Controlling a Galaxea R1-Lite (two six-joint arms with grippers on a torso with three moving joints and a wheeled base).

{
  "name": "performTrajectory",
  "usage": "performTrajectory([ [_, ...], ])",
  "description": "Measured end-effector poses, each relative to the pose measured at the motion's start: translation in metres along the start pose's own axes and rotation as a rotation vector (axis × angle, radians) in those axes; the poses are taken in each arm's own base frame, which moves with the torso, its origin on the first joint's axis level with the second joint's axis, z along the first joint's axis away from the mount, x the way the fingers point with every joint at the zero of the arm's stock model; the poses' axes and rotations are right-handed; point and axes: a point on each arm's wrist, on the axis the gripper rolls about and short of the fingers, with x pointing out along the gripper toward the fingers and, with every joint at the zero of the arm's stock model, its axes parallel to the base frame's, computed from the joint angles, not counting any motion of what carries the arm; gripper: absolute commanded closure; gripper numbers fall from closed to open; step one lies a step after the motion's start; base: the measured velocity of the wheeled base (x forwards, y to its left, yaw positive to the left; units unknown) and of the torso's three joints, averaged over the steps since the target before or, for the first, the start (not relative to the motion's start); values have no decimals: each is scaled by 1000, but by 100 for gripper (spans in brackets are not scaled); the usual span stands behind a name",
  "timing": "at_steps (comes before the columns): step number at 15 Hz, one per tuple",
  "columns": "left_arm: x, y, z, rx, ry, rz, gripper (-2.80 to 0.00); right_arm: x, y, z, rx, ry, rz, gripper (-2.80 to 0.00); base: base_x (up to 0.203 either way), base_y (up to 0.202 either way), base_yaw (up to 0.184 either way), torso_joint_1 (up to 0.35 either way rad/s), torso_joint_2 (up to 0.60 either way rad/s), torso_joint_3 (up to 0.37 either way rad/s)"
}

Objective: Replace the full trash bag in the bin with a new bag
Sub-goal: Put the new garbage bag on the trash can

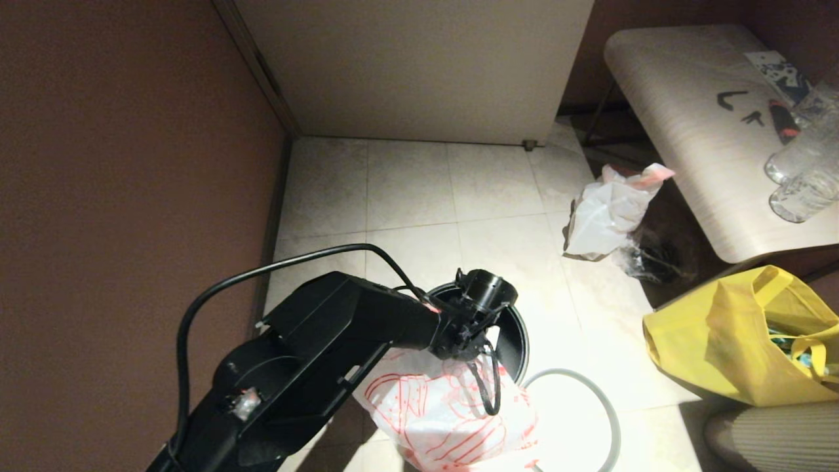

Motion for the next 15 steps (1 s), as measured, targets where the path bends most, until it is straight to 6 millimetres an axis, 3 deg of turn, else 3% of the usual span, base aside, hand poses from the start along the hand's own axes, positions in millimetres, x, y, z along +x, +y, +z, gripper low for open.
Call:
performTrajectory([
  [3, 48, 17, -4, 44, -87, 76, 0, 0, 0, 0, 0, 0, 0, 0, 0, 0, 0, 0, 0, 0],
  [4, 55, 18, -6, 43, -107, 87, -280, 0, 0, 0, 0, 0, 0, 0, 0, 0, 0, 0, 0, 0],
  [7, 59, 16, -16, 57, -87, 102, -280, 0, 0, 0, 0, 0, -1, 0, 0, 0, 0, 0, 0, 0],
  [9, 49, 7, -16, 70, -89, 86, -280, 0, 0, 0, 0, 0, 0, 0, 0, 0, 0, 0, 0, 0],
  [11, 30, 1, -11, 71, -97, 66, -280, 0, 0, 0, 0, 0, 0, 0, 0, 0, 0, 0, 0, 0],
  [15, -31, -11, -6, 91, -95, 3, -280, 0, 0, 0, 0, 0, 0, 0, 0, 0, 0, 0, 0, 0],
])
